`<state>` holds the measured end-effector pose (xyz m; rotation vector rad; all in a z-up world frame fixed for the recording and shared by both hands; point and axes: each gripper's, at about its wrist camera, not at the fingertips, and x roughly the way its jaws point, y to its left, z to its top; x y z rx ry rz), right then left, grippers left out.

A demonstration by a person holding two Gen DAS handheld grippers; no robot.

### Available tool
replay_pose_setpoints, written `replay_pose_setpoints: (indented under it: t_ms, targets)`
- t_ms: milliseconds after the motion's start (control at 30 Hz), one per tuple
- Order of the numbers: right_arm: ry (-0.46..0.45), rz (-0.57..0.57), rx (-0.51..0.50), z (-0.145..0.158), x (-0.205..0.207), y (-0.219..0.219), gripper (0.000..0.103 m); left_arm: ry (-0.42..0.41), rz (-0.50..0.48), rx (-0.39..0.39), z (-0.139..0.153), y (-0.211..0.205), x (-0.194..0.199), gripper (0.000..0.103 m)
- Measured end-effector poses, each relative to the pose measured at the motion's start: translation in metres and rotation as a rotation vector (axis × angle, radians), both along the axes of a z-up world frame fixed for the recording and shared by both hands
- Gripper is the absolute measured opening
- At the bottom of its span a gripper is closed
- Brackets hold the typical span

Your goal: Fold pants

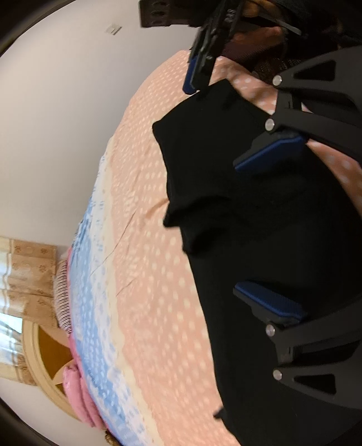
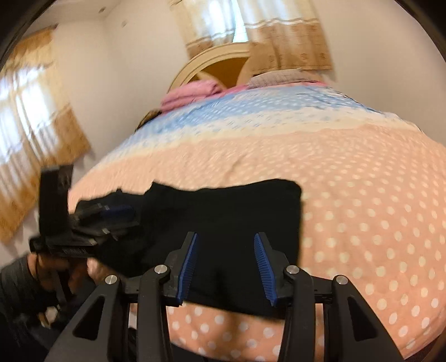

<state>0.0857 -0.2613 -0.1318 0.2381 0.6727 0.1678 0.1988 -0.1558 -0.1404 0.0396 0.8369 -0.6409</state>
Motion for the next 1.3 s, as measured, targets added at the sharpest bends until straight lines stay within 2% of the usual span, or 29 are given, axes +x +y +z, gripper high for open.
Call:
replay_pose_setpoints:
  t_ms: [67,133,167,200,233,300,367,500,667,700,767,800,833,867,967,1133,1167,1200,1267,1300]
  targets:
    - [-0.015,-0.003,-0.01,-0.002,0.001,0.002,0.044,0.036,-0.015,-0.019,-0.004,-0.007,0.005,0.063]
    - [-0.028,0.0,-0.018,-0.003,0.001,0.005,0.044,0.036,-0.008,-0.009,-0.006,-0.01,0.006,0.05]
    - [-0.034,0.003,-0.021,-0.004,0.0,0.006,0.044,0.035,-0.022,-0.019,-0.005,-0.01,0.005,0.029]
    - [-0.043,0.002,-0.027,-0.004,-0.001,0.007,0.044,0.045,-0.035,-0.035,-0.004,-0.009,0.003,0.018]
    - [-0.055,-0.005,-0.037,-0.004,-0.002,0.008,0.044,0.055,-0.038,-0.055,-0.002,-0.006,0.001,0.015]
    - [-0.07,-0.012,-0.038,-0.001,-0.003,0.003,0.044,0.054,-0.045,-0.101,0.004,0.001,-0.005,0.014]
    - [-0.093,-0.032,-0.023,0.001,-0.009,-0.004,0.045,0.028,-0.04,-0.11,0.012,0.008,-0.013,0.014]
    - [-0.118,-0.056,-0.002,0.004,-0.012,-0.011,0.05,0.059,0.006,-0.128,0.017,0.029,-0.013,0.013]
    - [-0.123,0.022,-0.012,0.004,-0.01,0.004,0.05,0.077,0.073,-0.114,0.005,0.048,-0.005,0.013]
    - [-0.118,0.042,-0.019,0.003,-0.009,0.008,0.05,0.084,0.074,-0.11,0.0,0.047,-0.003,0.013]
    - [-0.044,0.115,-0.065,-0.009,-0.001,0.023,0.054,0.102,0.073,-0.1,-0.008,0.044,-0.001,0.014]
    - [-0.015,0.114,-0.096,-0.016,0.003,0.027,0.054,0.1,0.072,-0.089,-0.011,0.042,-0.002,0.015]
    - [0.062,0.09,-0.16,-0.029,0.011,0.032,0.054,0.09,0.082,-0.063,-0.014,0.039,-0.003,0.02]
    - [0.087,0.09,-0.171,-0.034,0.014,0.032,0.054,0.085,0.088,-0.057,-0.014,0.039,-0.003,0.022]
    - [0.066,0.097,-0.174,-0.032,0.013,0.032,0.054,0.077,0.083,-0.045,-0.012,0.038,-0.006,0.027]
    - [0.016,0.105,-0.142,-0.021,0.009,0.036,0.054,0.0,0.105,0.047,-0.006,0.05,-0.021,0.072]
    - [0.009,0.122,-0.147,-0.02,0.004,0.04,0.055,-0.011,0.106,0.056,-0.008,0.055,-0.025,0.075]
    - [0.035,0.137,-0.188,-0.025,0.005,0.05,0.062,-0.009,0.103,0.069,-0.011,0.059,-0.027,0.075]
    - [0.119,0.146,-0.257,-0.04,0.012,0.063,0.065,-0.01,0.121,0.09,-0.014,0.07,-0.03,0.075]
    - [0.093,0.136,-0.311,-0.041,0.009,0.071,0.065,-0.018,0.125,0.082,-0.012,0.075,-0.032,0.075]
